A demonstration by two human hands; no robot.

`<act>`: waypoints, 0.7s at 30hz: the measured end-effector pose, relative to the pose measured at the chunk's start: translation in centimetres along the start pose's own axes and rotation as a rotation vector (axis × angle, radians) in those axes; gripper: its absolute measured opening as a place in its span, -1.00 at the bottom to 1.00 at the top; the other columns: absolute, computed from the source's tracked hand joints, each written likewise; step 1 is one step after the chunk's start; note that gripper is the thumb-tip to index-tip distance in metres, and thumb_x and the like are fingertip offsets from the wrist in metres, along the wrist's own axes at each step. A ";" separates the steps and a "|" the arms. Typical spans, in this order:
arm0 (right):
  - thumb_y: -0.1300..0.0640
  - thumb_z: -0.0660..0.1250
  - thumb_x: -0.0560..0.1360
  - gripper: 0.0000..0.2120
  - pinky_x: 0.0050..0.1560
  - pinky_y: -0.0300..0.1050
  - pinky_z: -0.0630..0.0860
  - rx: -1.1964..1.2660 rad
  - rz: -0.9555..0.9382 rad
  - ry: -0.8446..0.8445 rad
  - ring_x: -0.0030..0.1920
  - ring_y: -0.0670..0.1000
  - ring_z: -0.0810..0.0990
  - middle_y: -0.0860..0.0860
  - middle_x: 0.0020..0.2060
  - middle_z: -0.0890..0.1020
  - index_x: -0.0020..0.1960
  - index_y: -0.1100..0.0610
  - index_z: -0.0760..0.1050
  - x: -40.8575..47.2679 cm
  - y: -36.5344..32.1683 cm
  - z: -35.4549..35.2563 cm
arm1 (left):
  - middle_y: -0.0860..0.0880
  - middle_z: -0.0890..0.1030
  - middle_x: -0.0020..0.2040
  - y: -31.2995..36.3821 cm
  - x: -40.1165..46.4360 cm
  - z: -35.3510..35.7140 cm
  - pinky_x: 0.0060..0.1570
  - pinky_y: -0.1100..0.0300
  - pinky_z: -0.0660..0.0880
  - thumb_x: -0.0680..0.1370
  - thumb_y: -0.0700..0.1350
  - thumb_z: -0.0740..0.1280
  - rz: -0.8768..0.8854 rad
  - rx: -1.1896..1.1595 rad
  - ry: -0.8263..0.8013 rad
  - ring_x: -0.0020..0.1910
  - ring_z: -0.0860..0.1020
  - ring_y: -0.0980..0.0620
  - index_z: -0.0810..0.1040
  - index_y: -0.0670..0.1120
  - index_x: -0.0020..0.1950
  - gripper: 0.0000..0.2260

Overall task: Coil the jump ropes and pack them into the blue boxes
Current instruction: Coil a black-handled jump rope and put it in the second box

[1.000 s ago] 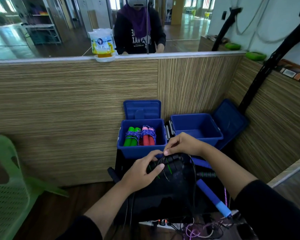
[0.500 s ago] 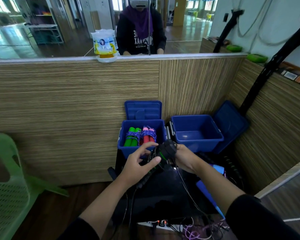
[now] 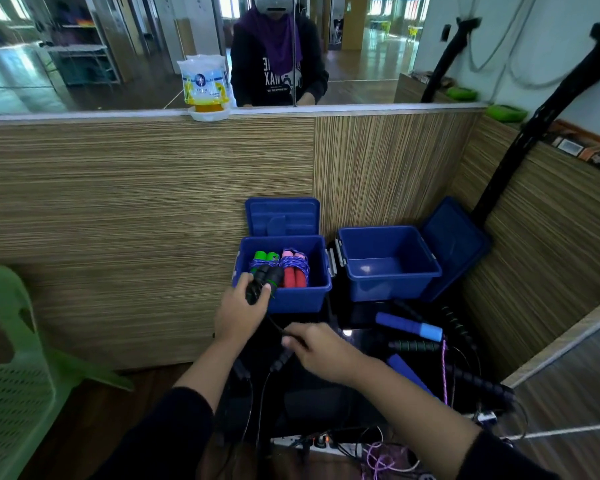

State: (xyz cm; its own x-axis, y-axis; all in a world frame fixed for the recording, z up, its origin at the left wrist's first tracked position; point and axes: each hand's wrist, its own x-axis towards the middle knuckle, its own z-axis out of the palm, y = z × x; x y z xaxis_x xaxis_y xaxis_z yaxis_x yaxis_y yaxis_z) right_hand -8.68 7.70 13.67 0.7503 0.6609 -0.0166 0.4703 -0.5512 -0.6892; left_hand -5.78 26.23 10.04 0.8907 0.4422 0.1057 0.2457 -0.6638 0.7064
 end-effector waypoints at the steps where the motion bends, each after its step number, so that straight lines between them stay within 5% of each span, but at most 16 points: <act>1: 0.13 0.18 0.58 -0.83 -0.07 -0.07 0.42 -0.025 -0.028 0.030 -0.11 0.09 0.55 0.13 -0.15 0.60 -0.06 0.19 0.49 0.5 -0.1 -0.7 | -0.13 0.58 0.11 -0.3 -0.5 0.3 0.06 0.01 0.49 0.52 0.20 0.29 0.009 0.027 -0.048 0.12 0.55 -0.18 0.46 0.06 0.27 -0.62; 5: 0.16 0.19 0.58 -0.83 0.03 -0.07 0.41 -0.160 -0.080 0.061 -0.05 0.09 0.52 0.12 -0.10 0.58 -0.04 0.21 0.53 2.1 0.9 -3.7 | -0.05 0.56 0.16 -1.3 -2.6 1.1 0.18 0.01 0.46 0.48 0.33 0.20 0.147 0.033 -0.213 0.20 0.53 -0.09 0.45 0.10 0.33 -0.49; 11: 0.12 0.27 0.56 -0.82 -0.08 -0.46 0.31 -0.070 -0.038 -0.058 -0.11 -0.11 0.48 -0.08 -0.17 0.49 0.03 0.18 0.61 2.6 2.2 -6.9 | 0.07 0.58 0.20 0.2 -5.6 0.1 0.31 0.25 0.35 0.54 0.25 0.15 0.447 -0.095 -0.424 0.25 0.47 0.22 0.48 0.05 0.36 -0.52; 16: 0.04 0.37 0.49 -0.92 -0.01 -0.34 0.43 0.167 0.067 -0.218 -0.10 -0.17 0.55 -0.08 -0.12 0.57 -0.12 -0.03 0.64 2.8 1.7 -9.2 | 0.13 0.57 0.13 1.6 -6.8 -2.0 0.20 0.24 0.42 0.51 0.26 0.27 0.485 -0.194 -0.477 0.19 0.49 0.26 0.33 0.21 0.32 -0.58; 21: 0.08 0.45 0.40 -0.85 0.07 -0.26 0.46 0.485 0.161 -0.213 -0.03 -0.11 0.62 0.00 -0.11 0.69 -0.08 0.11 0.68 3.0 2.2 -9.1 | 0.18 0.52 0.19 2.5 -7.6 -2.5 0.19 0.32 0.36 0.43 0.33 0.31 0.447 -0.234 -0.492 0.24 0.44 0.24 0.14 0.46 0.36 -0.44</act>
State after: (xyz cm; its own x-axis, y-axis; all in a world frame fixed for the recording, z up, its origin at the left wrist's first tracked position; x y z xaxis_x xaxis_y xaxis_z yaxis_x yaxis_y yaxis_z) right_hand -1.19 3.86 18.72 0.6608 0.7037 -0.2611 0.0511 -0.3892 -0.9197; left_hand -12.89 22.69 12.73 0.9703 -0.2034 0.1310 -0.2236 -0.5470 0.8068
